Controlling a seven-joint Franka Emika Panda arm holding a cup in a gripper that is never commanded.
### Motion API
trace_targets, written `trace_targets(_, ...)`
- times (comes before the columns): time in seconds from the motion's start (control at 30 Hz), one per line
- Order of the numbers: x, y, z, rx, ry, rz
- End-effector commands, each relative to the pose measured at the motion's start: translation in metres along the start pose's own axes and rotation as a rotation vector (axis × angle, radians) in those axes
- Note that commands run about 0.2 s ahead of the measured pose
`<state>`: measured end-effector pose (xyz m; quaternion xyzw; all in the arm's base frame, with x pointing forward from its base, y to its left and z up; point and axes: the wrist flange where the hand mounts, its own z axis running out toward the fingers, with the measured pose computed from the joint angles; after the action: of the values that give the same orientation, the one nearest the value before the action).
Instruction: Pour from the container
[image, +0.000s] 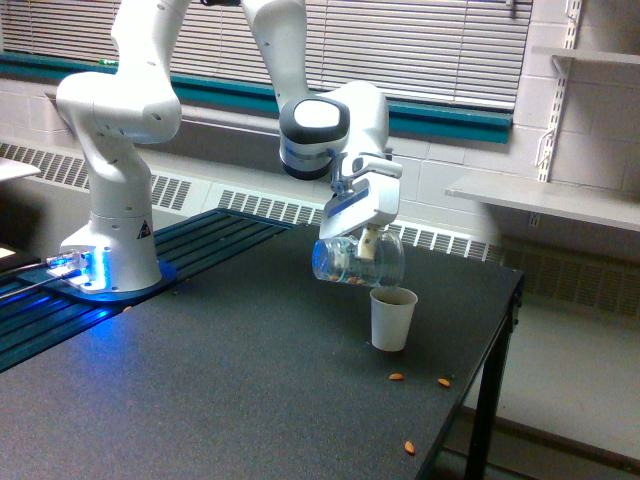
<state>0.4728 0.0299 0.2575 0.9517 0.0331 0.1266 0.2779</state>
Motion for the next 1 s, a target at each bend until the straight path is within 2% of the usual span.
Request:
trace_targets(0.03, 0.005, 0.002, 0.0, -0.004, 0.003, -0.014)
trace_targets(0.63, 0.0, -0.001, 0.0, 0.003, 0.004, -0.016)
trace_targets(0.7, 0.001, 0.001, 0.0, 0.012, -0.002, -0.004)
trace_targets(0.77, 0.004, 0.005, -0.001, -0.001, 0.012, 0.014)
trace_targets(0.83, 0.001, 0.003, 0.0, -0.009, 0.014, -0.002)
trace_targets(0.9, -0.007, -0.004, 0.003, 0.004, -0.005, -0.038)
trace_targets(1.0, -0.002, 0.008, 0.001, 0.001, 0.001, -0.011)
